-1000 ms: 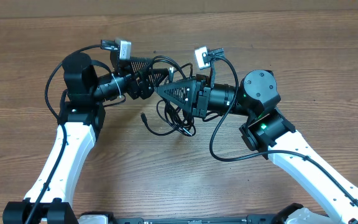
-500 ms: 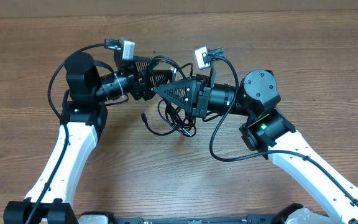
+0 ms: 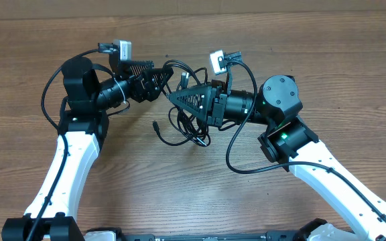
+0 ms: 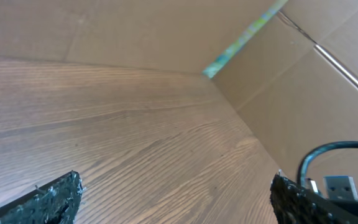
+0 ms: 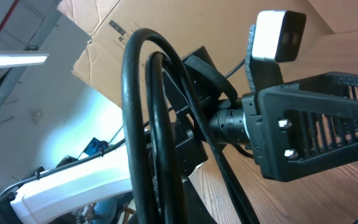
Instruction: Untangle cables
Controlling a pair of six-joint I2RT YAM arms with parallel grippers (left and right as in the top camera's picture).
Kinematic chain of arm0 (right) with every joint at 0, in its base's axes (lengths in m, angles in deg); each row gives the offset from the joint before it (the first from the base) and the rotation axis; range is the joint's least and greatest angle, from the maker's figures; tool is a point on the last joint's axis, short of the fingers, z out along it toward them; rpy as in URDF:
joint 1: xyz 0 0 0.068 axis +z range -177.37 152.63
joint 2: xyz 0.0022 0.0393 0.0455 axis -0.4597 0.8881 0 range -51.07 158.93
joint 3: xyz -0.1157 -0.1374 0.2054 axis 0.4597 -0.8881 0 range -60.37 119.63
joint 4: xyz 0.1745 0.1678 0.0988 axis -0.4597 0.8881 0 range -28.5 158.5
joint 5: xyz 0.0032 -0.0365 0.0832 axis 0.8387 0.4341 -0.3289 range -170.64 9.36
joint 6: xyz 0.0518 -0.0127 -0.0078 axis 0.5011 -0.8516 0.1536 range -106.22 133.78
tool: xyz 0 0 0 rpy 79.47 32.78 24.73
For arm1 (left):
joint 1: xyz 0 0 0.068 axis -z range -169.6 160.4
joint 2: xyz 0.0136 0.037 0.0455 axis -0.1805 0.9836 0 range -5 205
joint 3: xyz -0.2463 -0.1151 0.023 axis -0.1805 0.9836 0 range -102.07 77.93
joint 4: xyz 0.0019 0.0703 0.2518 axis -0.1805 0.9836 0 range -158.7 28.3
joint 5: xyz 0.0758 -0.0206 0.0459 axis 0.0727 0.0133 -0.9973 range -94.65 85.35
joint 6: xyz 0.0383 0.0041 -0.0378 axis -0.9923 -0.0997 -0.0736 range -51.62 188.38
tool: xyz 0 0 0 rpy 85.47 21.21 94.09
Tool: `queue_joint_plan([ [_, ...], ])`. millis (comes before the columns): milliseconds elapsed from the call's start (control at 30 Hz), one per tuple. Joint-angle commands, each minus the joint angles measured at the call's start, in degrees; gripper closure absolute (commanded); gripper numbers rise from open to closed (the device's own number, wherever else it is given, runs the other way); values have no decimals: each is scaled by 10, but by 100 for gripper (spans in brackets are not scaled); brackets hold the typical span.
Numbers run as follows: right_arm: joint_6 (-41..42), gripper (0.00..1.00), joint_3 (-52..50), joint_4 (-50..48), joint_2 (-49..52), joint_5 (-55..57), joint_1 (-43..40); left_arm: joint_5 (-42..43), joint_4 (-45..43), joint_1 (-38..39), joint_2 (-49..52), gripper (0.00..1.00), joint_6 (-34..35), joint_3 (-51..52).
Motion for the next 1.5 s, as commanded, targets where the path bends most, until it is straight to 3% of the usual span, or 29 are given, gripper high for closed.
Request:
queue_joint_plan([
  [0,-7,96,1,-6,-14,0,2,-23,10,-1,-7,4,6,-7],
  [300,-7,96,1,-6,-14,0,2,-20,5,8,-7,8,32,-7],
  [700,-7,96,1,-6,-14,0,2,-23,0,79,-7,9,23,-7],
  [1133,-7,96,1,-6,-14,1,2,37,-24,86,-7,15,23,-7],
  [1467,-7,96,1,-5,-14,0,2,3,-24,81,-7,0,23,-7],
])
